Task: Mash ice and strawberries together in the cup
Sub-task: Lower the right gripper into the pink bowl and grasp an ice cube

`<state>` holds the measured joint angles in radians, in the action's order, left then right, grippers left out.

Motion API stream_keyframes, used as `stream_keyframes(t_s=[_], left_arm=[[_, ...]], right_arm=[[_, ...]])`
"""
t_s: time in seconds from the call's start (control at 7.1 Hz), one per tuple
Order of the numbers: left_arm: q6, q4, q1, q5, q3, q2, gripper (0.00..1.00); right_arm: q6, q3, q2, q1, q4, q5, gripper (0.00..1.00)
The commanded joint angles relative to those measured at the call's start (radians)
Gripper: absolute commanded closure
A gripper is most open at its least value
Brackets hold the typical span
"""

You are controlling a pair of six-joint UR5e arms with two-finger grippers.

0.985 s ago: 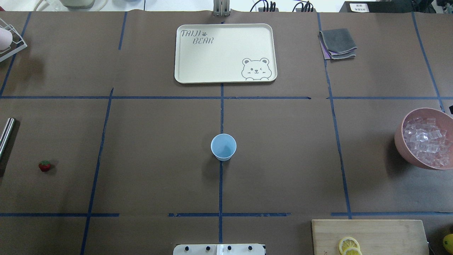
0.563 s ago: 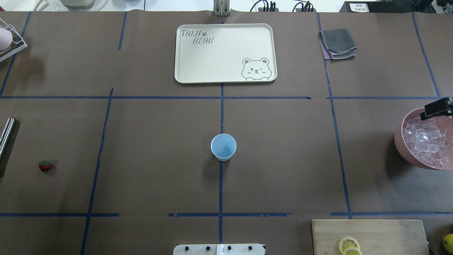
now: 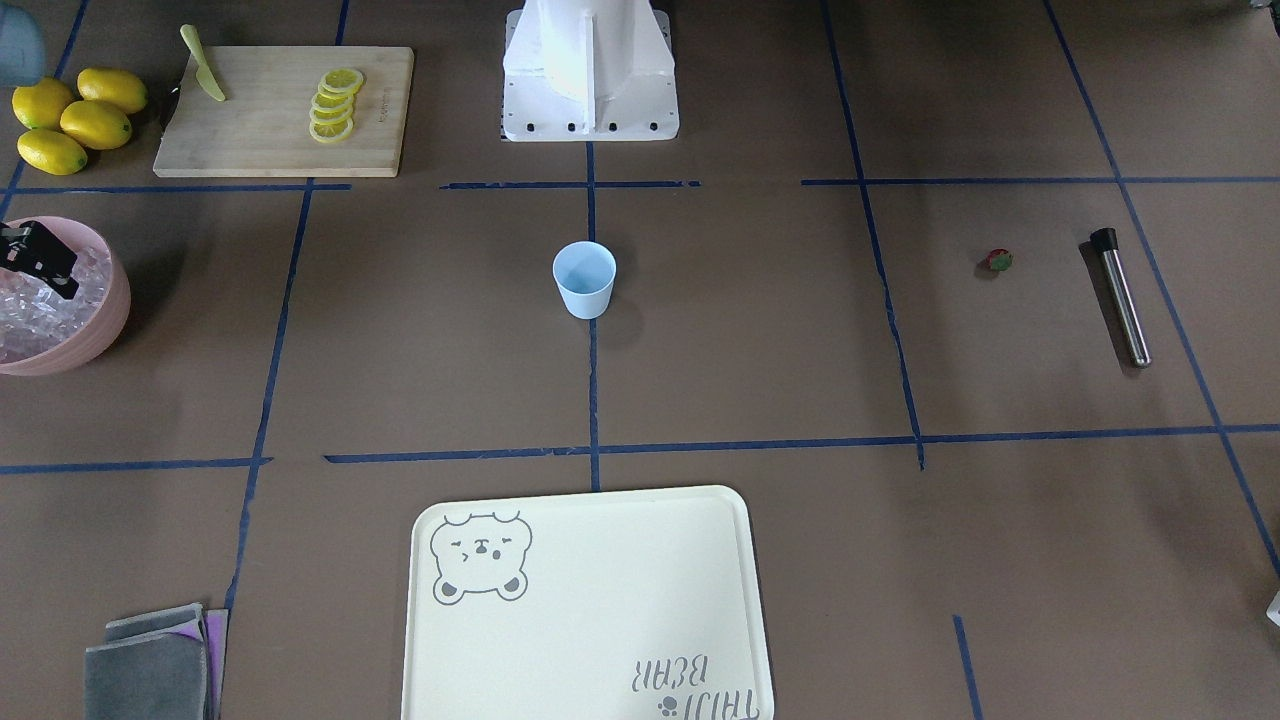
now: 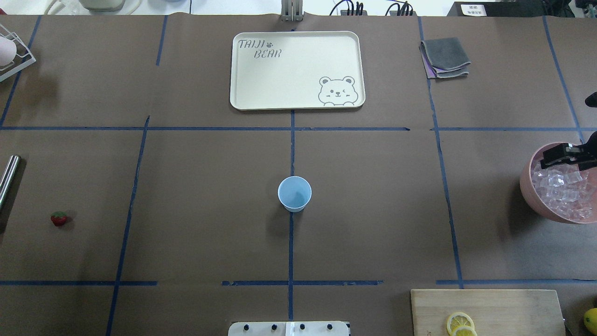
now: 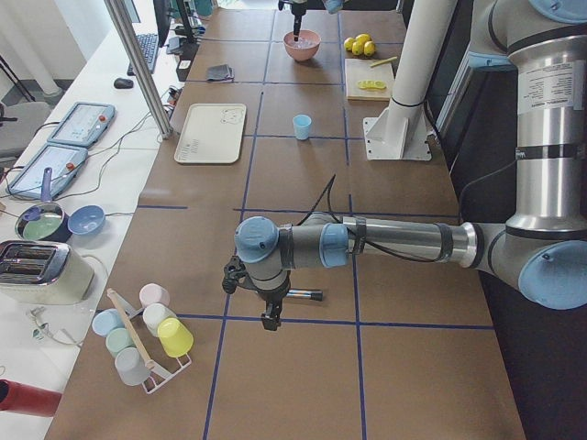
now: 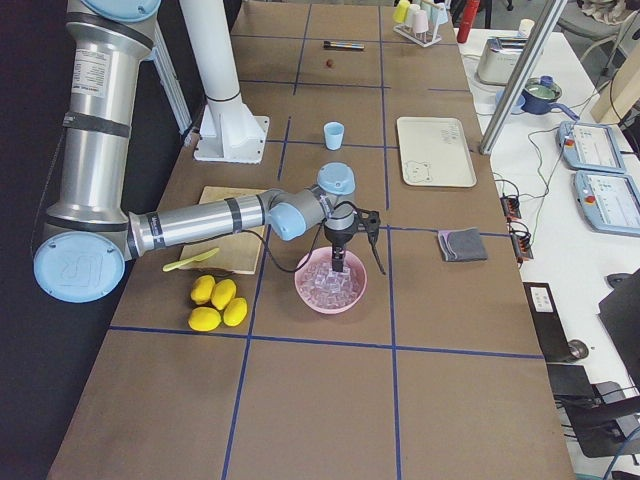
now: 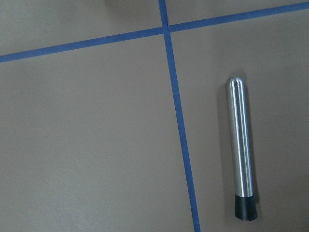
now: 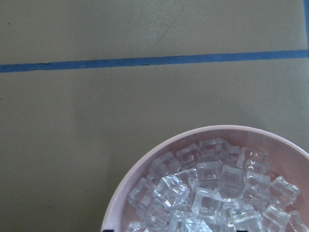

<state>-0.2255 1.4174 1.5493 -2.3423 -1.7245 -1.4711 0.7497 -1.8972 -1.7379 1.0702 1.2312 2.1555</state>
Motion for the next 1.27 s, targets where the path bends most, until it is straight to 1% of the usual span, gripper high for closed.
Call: stream_keyframes(t_s=[0.0,0.7,1.13], left_arm=[[0.0,0.0,0.0,0.0,-0.001,0.0,0.0],[0.0,0.002,0.0,0.0,-0.003,0.0,0.0],[0.0,0.002,0.0,0.0,-0.004,0.0,0.0]], right_arm=[[0.0,0.021,-0.002,-0.022,-0.018,-0.003,0.18],[-0.001,0.044,-0.003,-0.03,-0.016,-0.005,0.3],[-0.001,0.055,-0.005,-0.033,-0.015,-0.005,0.33]])
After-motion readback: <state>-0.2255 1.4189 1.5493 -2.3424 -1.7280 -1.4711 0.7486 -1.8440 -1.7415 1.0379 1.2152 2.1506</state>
